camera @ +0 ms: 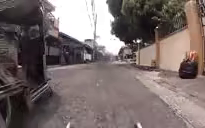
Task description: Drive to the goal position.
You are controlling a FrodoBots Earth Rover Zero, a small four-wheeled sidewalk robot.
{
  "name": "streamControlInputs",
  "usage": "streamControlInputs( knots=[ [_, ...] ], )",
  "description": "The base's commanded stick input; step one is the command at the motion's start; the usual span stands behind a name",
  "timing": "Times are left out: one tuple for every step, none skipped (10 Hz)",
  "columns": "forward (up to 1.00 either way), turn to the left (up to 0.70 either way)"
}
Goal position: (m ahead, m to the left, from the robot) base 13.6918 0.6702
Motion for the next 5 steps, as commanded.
streamControlInputs(
  knots=[
    [0.70, 0.00],
    [0.70, 0.00],
    [0.70, 0.00],
    [0.70, 0.00],
    [0.70, 0.00]
  ],
)
